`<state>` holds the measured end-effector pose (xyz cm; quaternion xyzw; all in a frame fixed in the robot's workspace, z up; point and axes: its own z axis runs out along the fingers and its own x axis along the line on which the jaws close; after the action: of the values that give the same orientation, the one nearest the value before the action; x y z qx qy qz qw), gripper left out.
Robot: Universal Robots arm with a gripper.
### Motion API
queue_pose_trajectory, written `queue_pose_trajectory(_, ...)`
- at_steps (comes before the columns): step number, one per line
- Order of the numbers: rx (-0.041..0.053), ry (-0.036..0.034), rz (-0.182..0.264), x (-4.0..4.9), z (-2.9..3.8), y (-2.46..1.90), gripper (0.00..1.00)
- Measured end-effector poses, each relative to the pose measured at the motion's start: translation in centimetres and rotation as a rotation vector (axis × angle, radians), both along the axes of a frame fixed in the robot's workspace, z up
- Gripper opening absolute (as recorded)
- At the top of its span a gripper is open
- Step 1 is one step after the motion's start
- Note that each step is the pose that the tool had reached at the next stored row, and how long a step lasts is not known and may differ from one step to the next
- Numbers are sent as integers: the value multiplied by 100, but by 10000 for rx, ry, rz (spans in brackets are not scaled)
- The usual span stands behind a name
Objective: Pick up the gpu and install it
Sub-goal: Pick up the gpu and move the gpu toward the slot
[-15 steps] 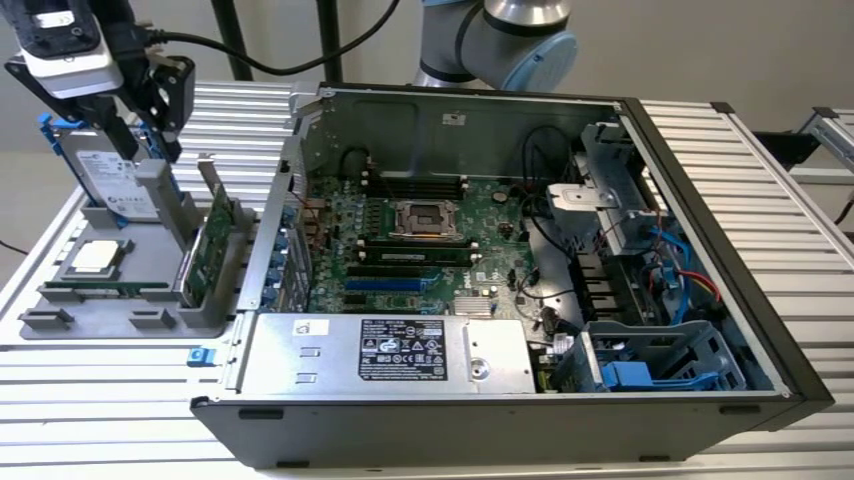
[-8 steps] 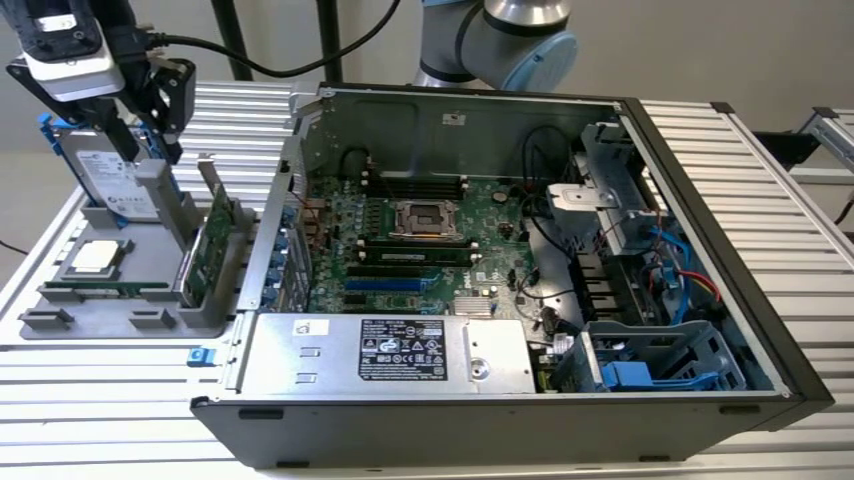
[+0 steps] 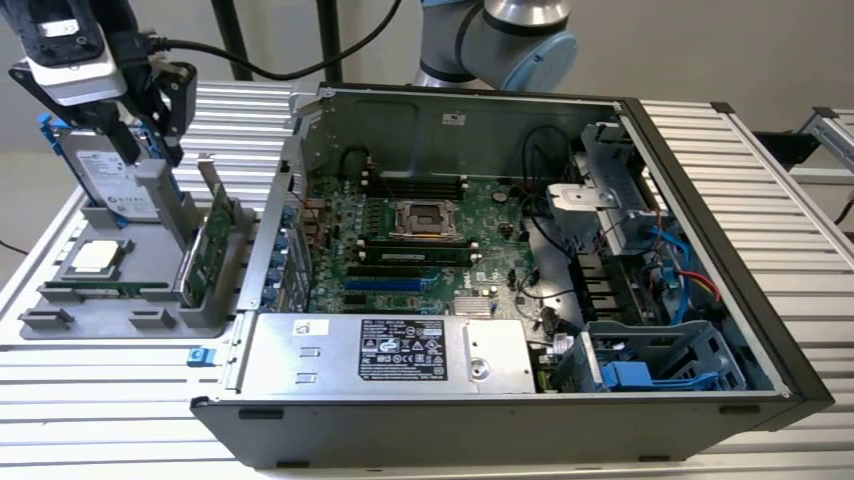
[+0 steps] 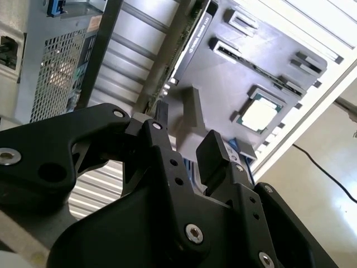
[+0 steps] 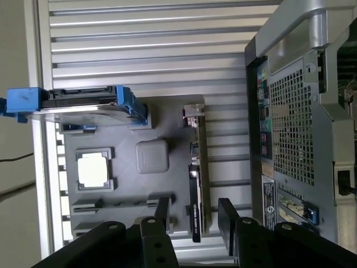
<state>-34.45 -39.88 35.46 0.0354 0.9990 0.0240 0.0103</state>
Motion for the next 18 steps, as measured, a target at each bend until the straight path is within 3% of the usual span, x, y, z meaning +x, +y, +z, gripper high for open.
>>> queue_pose_trajectory(18,1,-1,-2,1,-45,1,100)
